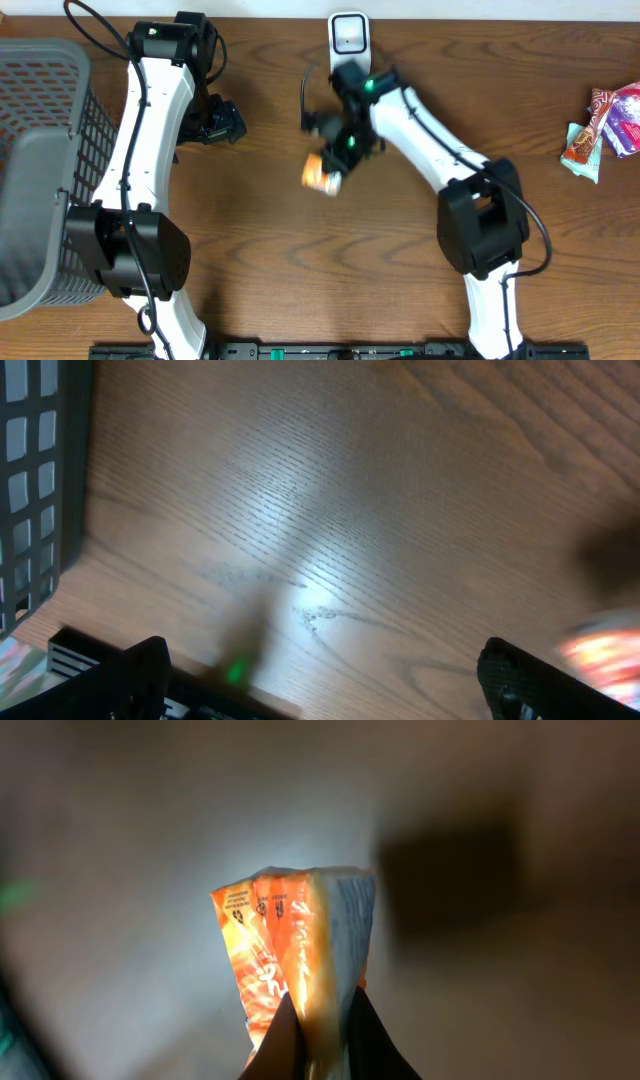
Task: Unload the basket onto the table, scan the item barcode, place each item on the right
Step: 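Raise the orange box and hold it in front of the scanner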
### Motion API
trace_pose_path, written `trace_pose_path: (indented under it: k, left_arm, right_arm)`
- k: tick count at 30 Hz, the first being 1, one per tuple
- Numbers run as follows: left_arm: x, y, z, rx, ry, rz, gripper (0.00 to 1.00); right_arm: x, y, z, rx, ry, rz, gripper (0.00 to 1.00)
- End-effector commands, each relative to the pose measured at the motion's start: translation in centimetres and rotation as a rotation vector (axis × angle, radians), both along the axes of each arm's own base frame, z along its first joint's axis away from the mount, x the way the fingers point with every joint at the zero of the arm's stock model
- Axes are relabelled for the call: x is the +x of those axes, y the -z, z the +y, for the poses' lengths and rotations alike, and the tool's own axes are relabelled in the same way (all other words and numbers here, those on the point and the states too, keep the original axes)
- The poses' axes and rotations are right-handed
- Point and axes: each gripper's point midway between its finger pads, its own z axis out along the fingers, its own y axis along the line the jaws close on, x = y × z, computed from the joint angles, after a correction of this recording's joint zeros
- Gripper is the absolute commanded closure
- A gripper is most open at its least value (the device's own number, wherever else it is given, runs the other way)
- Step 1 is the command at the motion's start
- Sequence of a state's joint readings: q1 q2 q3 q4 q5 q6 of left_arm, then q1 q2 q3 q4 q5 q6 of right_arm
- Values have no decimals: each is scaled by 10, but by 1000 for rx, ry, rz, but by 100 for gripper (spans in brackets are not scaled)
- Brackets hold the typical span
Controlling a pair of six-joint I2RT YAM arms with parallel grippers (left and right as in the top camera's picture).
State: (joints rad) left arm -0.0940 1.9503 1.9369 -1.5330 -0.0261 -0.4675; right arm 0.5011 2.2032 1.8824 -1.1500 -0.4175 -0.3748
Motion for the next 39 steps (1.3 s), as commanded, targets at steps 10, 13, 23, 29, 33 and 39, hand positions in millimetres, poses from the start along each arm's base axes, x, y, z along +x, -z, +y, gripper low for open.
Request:
trace_pose_path:
  k: [10, 13, 23, 29, 33, 39]
  left_arm:
    - [-1, 4, 3, 10, -5, 14, 2]
    - [-1, 4, 3, 11, -4, 14, 2]
    - [-1, 4, 3, 11, -4, 14, 2]
    - [-1, 4, 3, 11, -4, 14, 2]
    - [-1, 4, 3, 11, -4, 14, 2]
    - [-1, 4, 3, 11, -4, 14, 2]
  right_arm:
    - [186, -107, -62, -254, 652, -820, 99]
    - [207, -116, -60, -221, 697, -916, 99]
    - [248, -97, -65, -344, 659, -1119, 99]
    - [251, -80, -63, -328, 688, -1097, 99]
    - [251, -81, -64, -317, 710, -1095, 99]
    - [248, -99, -83, -358, 823, -1122, 99]
